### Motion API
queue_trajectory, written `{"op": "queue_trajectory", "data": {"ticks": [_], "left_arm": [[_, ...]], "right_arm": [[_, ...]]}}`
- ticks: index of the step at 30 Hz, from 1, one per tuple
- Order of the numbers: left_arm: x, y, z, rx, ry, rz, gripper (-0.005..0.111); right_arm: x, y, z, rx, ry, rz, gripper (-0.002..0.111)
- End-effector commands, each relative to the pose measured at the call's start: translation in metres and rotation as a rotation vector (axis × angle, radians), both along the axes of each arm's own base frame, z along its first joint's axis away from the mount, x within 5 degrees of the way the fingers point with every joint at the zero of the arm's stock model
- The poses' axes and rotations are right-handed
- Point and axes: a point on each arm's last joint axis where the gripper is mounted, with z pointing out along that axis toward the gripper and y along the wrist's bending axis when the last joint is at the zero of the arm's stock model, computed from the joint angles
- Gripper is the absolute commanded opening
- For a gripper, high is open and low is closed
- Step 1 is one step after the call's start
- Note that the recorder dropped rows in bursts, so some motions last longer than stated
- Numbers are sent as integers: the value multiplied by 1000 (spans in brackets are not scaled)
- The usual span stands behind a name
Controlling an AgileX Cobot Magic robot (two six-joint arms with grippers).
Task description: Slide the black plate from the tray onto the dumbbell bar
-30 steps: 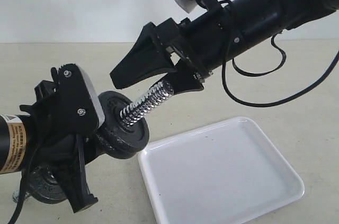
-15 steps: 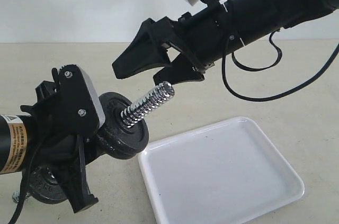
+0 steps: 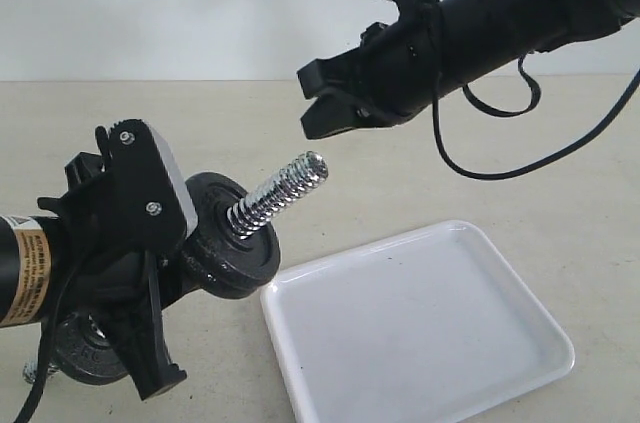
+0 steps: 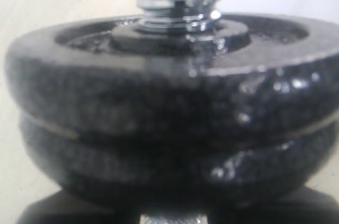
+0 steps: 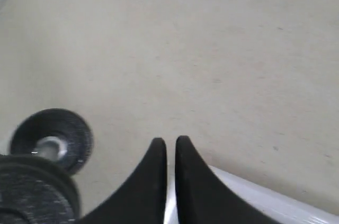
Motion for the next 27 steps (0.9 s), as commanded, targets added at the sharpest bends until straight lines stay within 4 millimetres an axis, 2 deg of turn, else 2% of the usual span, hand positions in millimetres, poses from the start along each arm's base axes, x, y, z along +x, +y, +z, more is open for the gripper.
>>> {"op": "queue_trajectory", "data": {"ticks": [1,8,15,27], "left_arm": [[-1,-21,43,-282,-89,-120,4],[3,-21,50,-307,-78,-65,4],[8,-16,43,-285,-19,42,4],[16,-21,20,-273,99,123,4]], "right_arm": [[9,-15,-4,-163,-35,-133,2],[10,-27,-12,-304,-18,-189,2],[2,-30,-20,-342,52,-162,2],[-34,-51,-94,-407,155,-244,2]]}}
